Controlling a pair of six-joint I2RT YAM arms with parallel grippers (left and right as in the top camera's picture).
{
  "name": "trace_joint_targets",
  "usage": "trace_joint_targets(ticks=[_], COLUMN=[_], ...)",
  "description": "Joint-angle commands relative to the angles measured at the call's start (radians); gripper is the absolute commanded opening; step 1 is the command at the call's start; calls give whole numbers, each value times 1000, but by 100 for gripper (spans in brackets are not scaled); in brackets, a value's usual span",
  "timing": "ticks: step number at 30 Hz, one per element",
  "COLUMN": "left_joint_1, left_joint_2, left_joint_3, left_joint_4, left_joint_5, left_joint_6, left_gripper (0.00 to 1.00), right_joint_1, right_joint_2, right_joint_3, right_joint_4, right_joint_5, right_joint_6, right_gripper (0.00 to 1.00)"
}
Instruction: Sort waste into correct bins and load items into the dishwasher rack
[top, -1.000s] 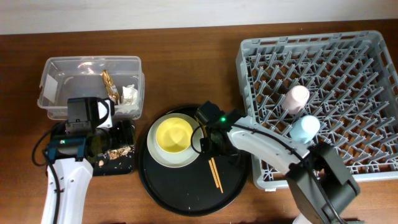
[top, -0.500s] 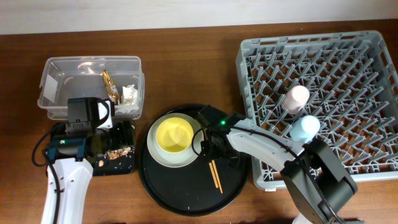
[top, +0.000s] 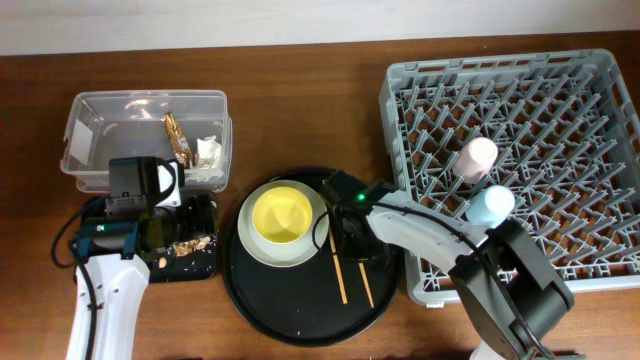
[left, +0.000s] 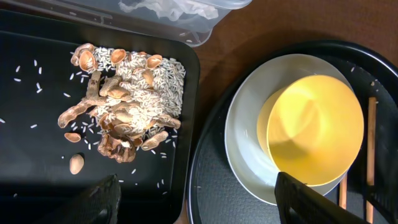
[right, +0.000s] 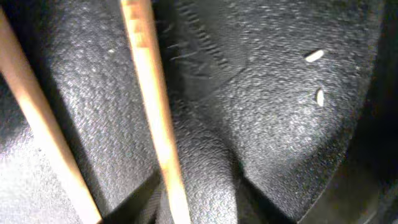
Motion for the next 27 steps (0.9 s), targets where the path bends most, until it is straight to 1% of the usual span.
trace_joint_targets(ticks=[1,3,4,8,11,13,16,18,21,24,27], left_joint_1=[4,4,4,4,4,4,4,4,4,4,4], left_joint_2=[-10,-10,-10,-10,-10,-10,-10,-10,-10,-10,-10], left_joint_3=[3,3,3,3,3,3,3,3,3,3,3], left_joint_4=[-1,-1,-1,0,-1,0,0,0,0,0,0], left_joint_5=[-4,-4,-4,-4,-4,-4,-4,-4,-4,-4,-4], left_joint_6=[-9,-9,-9,-9,-9,-9,-9,-9,-9,-9,-9], left_gripper=[79,79,79,79,79,79,79,79,79,79,79], right_joint_1=[11,11,11,10,-7,-51,-150,-252,-355,-403,-402], right_joint_2=[17,17,17,7,-65,-152,-261,-301,-282,-259,-243], right_joint_3=[-19,-19,-19,3,108,192,256,259,233,153,98], right_joint_4=[-3,-3,-3,-24,-122,-203,-277,-335,-375,-338,-269], right_joint_5=[-29,-29,-29,-47,-31,13,14,14,14,14,18], right_joint_6=[7,7,7,6,-34,-63,-169,-249,-333,-361,-386], right_gripper=[18,6,4,4,4,4,4,4,4,4,4])
